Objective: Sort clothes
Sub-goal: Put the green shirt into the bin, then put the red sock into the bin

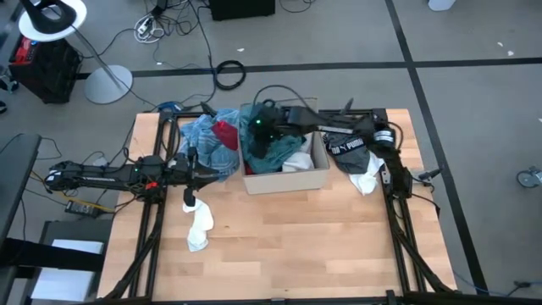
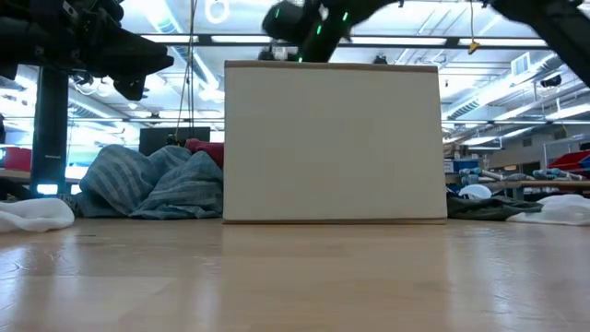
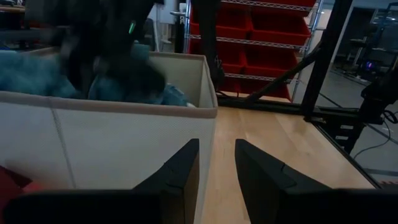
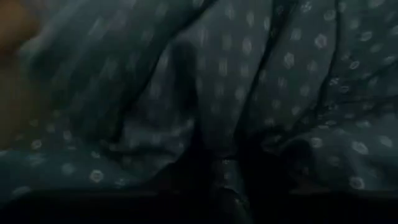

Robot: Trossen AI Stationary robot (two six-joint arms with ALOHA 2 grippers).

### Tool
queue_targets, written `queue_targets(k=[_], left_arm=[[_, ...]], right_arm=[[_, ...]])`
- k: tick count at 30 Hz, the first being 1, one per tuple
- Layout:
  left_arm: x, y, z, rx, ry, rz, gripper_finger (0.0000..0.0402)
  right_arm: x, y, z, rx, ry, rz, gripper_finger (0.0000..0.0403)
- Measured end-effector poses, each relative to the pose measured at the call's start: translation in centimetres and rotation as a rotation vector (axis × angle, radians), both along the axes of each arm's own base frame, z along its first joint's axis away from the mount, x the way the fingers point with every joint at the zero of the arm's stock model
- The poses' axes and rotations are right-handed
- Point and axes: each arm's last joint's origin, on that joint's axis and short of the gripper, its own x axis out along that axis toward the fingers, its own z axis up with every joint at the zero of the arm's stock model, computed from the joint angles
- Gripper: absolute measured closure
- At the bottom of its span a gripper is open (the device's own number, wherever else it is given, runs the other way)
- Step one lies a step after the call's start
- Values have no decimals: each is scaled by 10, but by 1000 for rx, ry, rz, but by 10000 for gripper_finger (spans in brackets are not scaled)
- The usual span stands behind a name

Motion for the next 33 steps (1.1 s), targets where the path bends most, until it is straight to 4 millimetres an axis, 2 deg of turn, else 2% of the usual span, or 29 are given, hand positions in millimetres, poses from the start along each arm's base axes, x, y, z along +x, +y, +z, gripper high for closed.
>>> queue_targets(k=[4, 7, 10, 13, 17, 21, 28, 33], left_arm=[[0, 0, 0, -1, 4, 0, 294], [0, 0, 0, -2, 3, 0, 294], [0, 0, 0, -3, 4, 0, 294], [0, 0, 0, -3, 5, 0, 294], [0, 0, -1, 1, 9, 0, 294], [0, 0, -2, 2, 18, 0, 293], [0, 0, -2, -4, 22, 11, 294], [0, 0, -2, -47, 23, 14, 294]], right_arm=[[10, -15, -42, 97, 62, -28, 227], [15, -21, -62, 165, 75, -18, 185], [17, -24, -72, 211, 79, 1, 155], [13, -26, -66, 224, 76, 9, 137], [2, -24, -39, 216, 52, 13, 130], [-18, -20, 11, 180, -29, 22, 132], [-64, -3, 85, 130, -123, 25, 134], [-93, 20, 115, 33, -84, -13, 135]])
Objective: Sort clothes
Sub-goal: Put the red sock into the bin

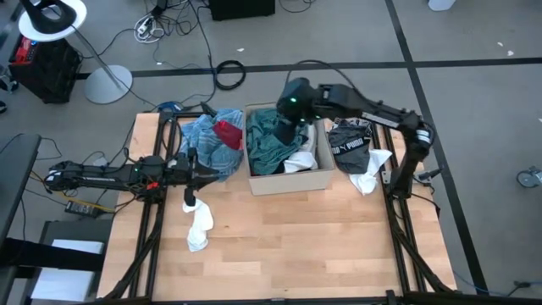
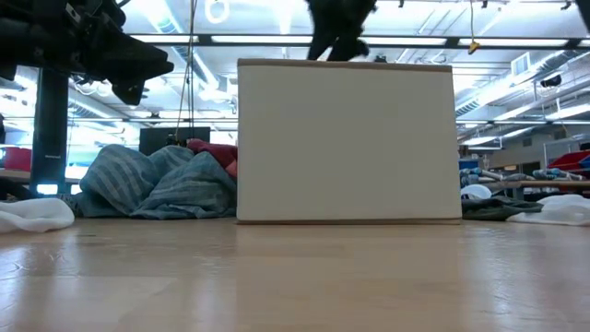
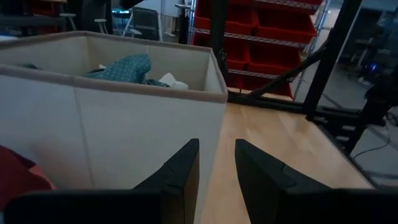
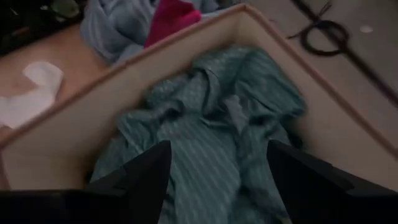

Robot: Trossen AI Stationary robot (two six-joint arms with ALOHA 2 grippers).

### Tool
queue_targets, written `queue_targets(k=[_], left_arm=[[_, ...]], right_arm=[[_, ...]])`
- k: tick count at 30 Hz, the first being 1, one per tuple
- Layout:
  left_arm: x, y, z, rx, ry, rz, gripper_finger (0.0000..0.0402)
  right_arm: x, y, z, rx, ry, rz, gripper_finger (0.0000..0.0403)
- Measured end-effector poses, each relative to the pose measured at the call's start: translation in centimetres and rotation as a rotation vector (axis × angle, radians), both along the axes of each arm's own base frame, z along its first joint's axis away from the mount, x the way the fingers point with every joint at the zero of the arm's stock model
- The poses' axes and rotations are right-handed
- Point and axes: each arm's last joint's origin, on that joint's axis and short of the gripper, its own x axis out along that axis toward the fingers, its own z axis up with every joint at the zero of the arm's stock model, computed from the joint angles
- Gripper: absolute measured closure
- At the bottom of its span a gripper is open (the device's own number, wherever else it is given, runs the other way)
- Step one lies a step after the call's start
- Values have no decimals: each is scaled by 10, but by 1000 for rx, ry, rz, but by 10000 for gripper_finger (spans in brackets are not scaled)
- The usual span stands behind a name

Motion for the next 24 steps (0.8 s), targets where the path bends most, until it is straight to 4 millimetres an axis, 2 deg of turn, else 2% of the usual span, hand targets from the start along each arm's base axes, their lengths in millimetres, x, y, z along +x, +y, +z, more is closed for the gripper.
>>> queue_targets(k=[5, 10, 12, 17, 21, 24], left_arm=[[0, 0, -3, -55, 32, 10, 293], [-1, 1, -6, -89, 55, 30, 294], [-1, 1, -6, -100, 55, 30, 293], [-1, -1, -2, -102, 67, 10, 294], [-2, -3, 6, -96, 90, 23, 294], [-5, -3, 14, -82, 114, 62, 294]], right_arm=[[-26, 31, 23, -24, 19, 36, 138], [-44, 73, 39, -83, 19, 57, 147], [-52, 91, 39, -118, 16, 56, 150], [-77, 137, 15, -160, 26, 20, 156], [-101, 169, -13, -152, -65, -38, 156], [-117, 186, -32, -135, -145, -90, 156]])
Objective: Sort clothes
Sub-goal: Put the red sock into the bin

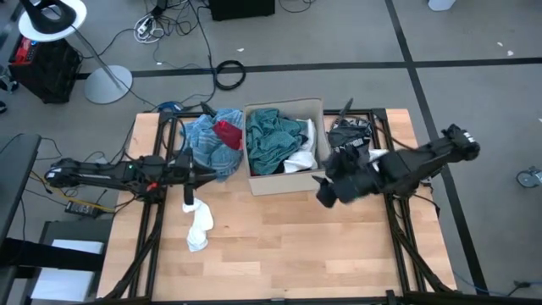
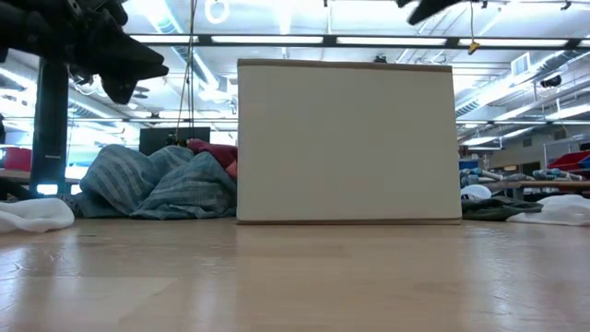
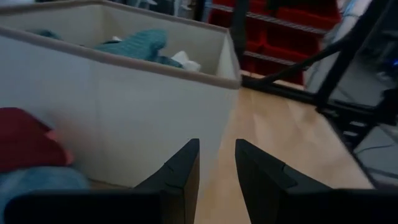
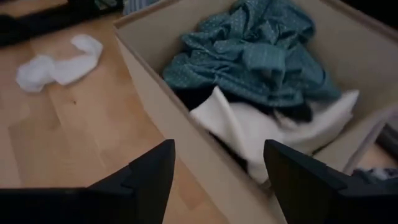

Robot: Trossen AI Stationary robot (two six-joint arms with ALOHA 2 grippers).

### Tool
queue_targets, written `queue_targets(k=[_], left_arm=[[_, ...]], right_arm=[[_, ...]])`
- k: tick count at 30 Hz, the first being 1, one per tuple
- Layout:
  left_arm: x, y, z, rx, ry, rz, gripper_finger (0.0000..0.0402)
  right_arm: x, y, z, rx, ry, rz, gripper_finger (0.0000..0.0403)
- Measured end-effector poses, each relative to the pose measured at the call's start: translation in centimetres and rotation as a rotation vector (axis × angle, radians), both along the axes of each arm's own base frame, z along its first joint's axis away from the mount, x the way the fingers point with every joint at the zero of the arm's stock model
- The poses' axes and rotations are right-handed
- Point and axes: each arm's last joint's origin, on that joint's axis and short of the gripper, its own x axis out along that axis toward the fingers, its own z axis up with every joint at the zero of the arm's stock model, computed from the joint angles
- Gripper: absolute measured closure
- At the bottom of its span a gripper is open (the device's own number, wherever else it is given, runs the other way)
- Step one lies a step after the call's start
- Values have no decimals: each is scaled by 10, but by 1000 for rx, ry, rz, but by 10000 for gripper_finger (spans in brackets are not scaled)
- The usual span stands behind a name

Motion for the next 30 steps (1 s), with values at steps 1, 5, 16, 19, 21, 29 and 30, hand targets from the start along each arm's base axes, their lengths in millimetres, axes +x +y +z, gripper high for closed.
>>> queue_targets(k=[1, 5, 16, 19, 21, 29, 30], left_arm=[[-1, 0, 2, 10, 13, 17, 294], [-3, 1, 7, 18, 34, 46, 294], [-3, 7, 3, 53, 80, 257, 294], [0, 12, 1, 57, 97, 308, 294], [2, 17, -1, 58, 120, 344, 294], [21, 43, -5, 28, 137, 358, 294], [23, 47, -5, 30, 146, 360, 294]], right_arm=[[-5, 4, -6, 6, -21, -13, 156], [-19, 18, -34, 28, -75, -56, 157], [-34, 35, -99, 24, -159, -126, 158], [-35, 35, -107, 29, -166, -127, 159], [-35, 35, -108, 30, -167, -127, 159], [-35, 34, -108, 25, -165, -123, 156], [-35, 34, -108, 25, -164, -123, 156]])
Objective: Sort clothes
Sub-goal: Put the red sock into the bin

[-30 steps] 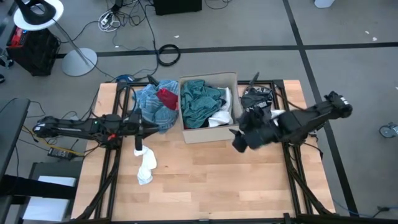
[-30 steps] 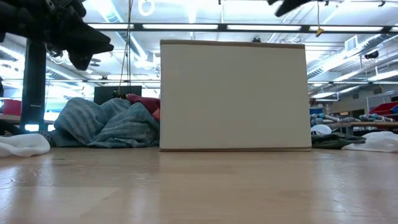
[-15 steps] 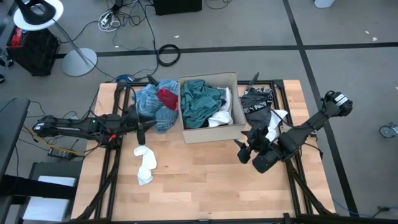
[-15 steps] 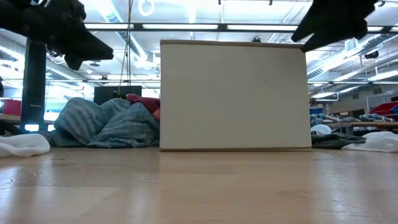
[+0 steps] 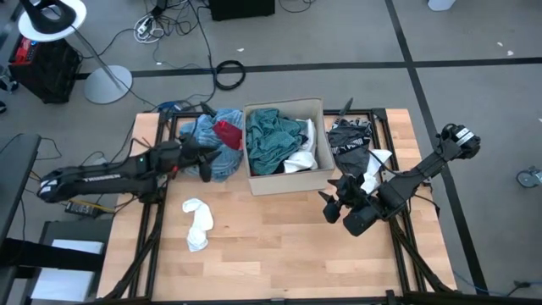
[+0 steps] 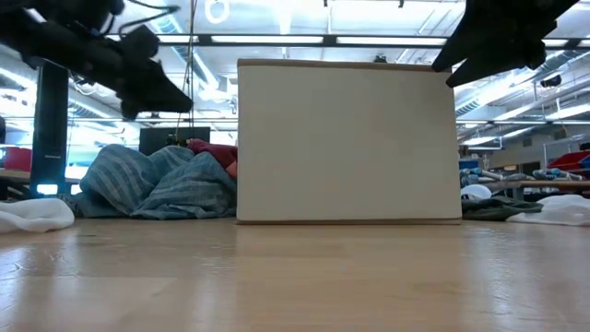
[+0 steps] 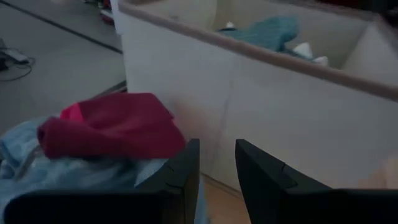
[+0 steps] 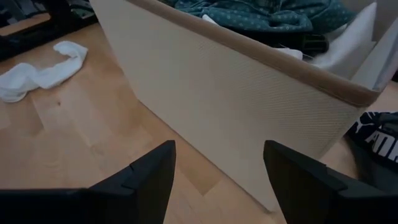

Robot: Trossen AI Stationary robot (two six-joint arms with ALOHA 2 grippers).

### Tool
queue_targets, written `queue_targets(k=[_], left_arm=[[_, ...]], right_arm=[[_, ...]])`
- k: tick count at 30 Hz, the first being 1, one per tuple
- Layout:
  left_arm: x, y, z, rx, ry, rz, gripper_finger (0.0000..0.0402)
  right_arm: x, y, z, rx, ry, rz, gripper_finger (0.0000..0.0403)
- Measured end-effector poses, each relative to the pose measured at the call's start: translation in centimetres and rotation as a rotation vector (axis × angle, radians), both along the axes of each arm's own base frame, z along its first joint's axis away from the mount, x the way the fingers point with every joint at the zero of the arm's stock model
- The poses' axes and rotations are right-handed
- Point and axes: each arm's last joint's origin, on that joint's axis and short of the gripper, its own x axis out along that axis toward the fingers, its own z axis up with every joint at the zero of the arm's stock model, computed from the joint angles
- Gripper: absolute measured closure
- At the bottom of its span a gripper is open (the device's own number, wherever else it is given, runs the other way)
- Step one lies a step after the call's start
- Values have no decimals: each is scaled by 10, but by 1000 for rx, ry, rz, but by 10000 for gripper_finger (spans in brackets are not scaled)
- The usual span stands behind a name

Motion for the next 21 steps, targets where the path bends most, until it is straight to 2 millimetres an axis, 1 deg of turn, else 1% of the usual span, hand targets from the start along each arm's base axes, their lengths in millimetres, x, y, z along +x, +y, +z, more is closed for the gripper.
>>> queue_targets(k=[5, 10, 13, 17, 19, 21], left_arm=[[8, 25, 10, -22, 41, 19, 294], [24, 53, 19, -54, 93, -3, 294], [35, 66, 12, -85, 164, -26, 294], [50, 78, -6, -127, 261, -24, 295], [54, 81, -14, -143, 297, -2, 308], [55, 82, -18, -149, 313, 4, 341]], right_arm=[[0, 0, 0, 0, 0, 0, 158], [0, 0, 0, -7, 5, 6, 156], [0, 0, 0, -8, 5, 6, 157], [0, 0, 0, -8, 5, 6, 158], [0, 0, 0, -7, 5, 6, 158], [0, 0, 0, -7, 5, 6, 159]])
